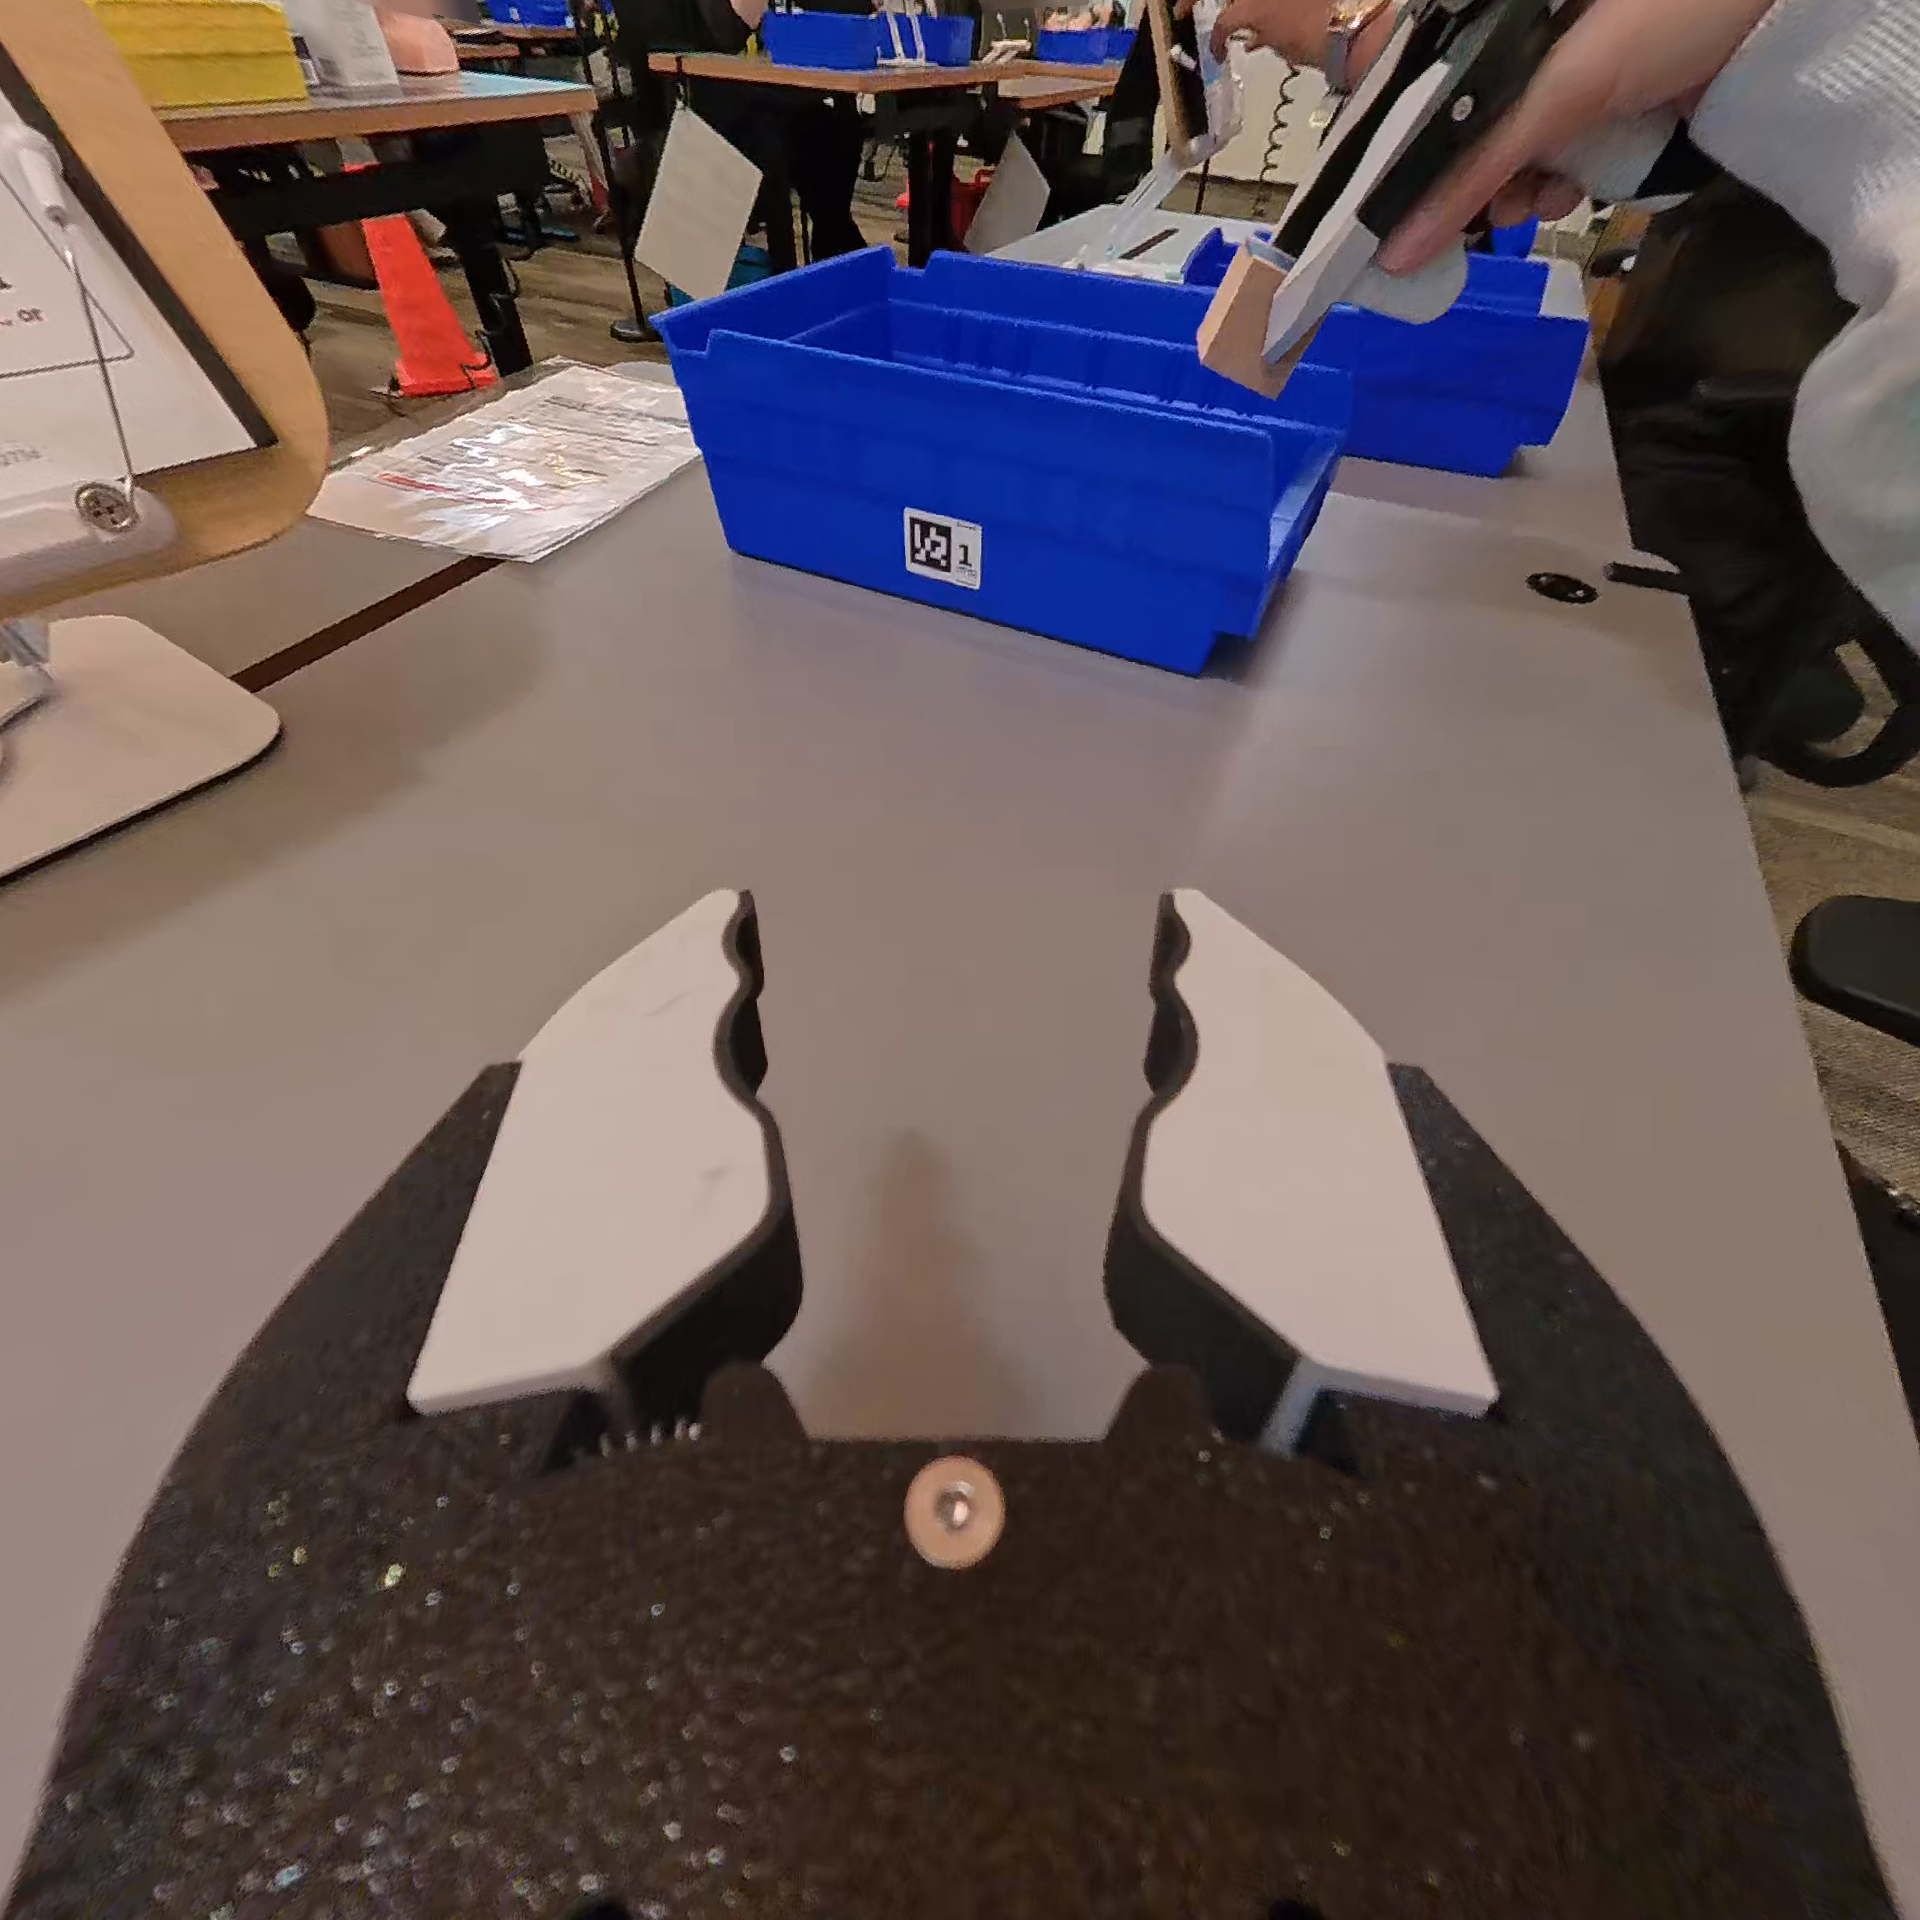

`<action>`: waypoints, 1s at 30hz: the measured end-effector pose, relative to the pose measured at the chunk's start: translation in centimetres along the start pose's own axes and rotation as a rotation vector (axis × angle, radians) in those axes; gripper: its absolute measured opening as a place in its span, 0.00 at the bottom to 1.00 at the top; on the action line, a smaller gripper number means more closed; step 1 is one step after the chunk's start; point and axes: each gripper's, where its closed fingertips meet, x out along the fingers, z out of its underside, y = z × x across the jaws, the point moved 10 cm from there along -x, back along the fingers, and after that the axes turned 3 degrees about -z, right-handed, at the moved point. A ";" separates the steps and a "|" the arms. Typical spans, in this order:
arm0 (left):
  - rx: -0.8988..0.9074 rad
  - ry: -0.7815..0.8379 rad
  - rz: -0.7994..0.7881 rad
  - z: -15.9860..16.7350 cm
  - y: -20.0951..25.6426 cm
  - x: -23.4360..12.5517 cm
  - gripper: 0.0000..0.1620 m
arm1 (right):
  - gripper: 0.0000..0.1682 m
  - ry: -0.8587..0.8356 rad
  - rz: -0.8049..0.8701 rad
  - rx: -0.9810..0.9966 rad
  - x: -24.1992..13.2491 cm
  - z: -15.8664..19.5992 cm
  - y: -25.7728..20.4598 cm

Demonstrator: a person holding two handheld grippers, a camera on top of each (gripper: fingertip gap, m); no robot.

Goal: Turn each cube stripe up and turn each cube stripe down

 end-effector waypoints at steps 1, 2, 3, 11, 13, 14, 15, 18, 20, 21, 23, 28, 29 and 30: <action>0.001 0.002 -0.003 0.1 0.0 -0.1 0.44 | 0.27 -0.049 -0.012 0.028 0.7 0.1 0.5; 0.000 0.006 -0.002 0.2 0.0 -0.2 0.43 | 0.27 -0.093 -0.026 0.056 1.4 0.1 0.9; -0.002 0.013 0.000 0.2 -0.1 -0.3 0.43 | 0.27 -0.124 -0.031 0.074 2.1 0.1 1.3; -0.034 0.048 0.006 0.3 -0.4 -0.7 0.42 | 0.27 -0.297 0.038 0.133 5.3 -0.1 2.8; -0.030 0.044 0.004 0.4 -0.3 -0.8 0.42 | 0.27 -0.335 0.037 0.134 6.0 0.1 2.9; -0.030 0.044 0.005 0.4 -0.3 -0.8 0.42 | 0.27 -0.343 0.038 0.136 6.3 0.1 2.9; -0.030 0.043 0.010 0.4 -0.3 -0.7 0.41 | 0.27 -0.349 0.027 0.141 6.7 0.2 2.8; -0.025 0.041 0.007 0.3 -0.2 -0.7 0.41 | 0.27 -0.355 0.014 0.150 7.6 0.4 2.8; -0.021 0.039 0.007 0.4 -0.2 -0.7 0.41 | 0.27 -0.365 0.005 0.153 8.1 0.6 2.9; -0.023 0.040 0.007 0.3 -0.2 -0.7 0.41 | 0.27 -0.365 -0.004 0.155 8.3 0.6 2.9; -0.028 0.044 0.006 0.3 -0.2 -0.8 0.41 | 0.27 -0.359 -0.008 0.162 8.4 0.4 2.9; -0.038 0.045 0.013 0.4 -0.3 -0.8 0.41 | 0.27 -0.392 -0.039 0.144 8.7 0.3 2.9; -0.038 0.043 0.014 0.4 -0.3 -0.8 0.41 | 0.27 -0.401 -0.040 0.138 8.7 0.3 3.0; -0.037 0.043 0.014 0.4 -0.3 -0.8 0.41 | 0.27 -0.405 -0.041 0.132 8.7 0.2 3.0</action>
